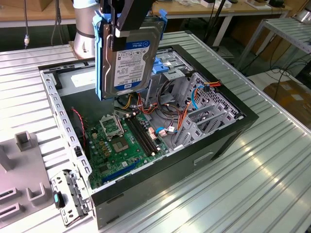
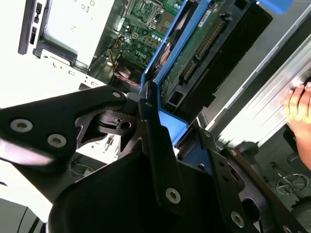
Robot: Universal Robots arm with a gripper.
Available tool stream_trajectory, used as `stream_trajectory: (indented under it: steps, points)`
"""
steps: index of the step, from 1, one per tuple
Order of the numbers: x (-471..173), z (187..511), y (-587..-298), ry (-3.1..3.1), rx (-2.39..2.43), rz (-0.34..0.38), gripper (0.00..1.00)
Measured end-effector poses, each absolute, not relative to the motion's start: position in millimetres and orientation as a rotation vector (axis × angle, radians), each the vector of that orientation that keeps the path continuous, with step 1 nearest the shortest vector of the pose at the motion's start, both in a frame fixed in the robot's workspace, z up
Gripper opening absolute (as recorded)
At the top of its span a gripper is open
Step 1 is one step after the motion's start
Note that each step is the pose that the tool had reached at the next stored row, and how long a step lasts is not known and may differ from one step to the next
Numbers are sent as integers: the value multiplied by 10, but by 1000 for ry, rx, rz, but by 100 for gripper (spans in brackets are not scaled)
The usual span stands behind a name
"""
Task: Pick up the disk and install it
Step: 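Insert the disk into the insertion slot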
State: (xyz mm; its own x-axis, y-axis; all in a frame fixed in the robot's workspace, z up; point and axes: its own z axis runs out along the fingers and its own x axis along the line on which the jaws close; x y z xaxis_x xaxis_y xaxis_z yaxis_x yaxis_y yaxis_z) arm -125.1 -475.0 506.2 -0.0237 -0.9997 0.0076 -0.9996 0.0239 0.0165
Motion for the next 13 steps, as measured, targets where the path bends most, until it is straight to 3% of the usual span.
stream_trajectory:
  steps: [13]
  points:
    - [-1237, 5057, -4822, -2236, 2183, -9, 37]
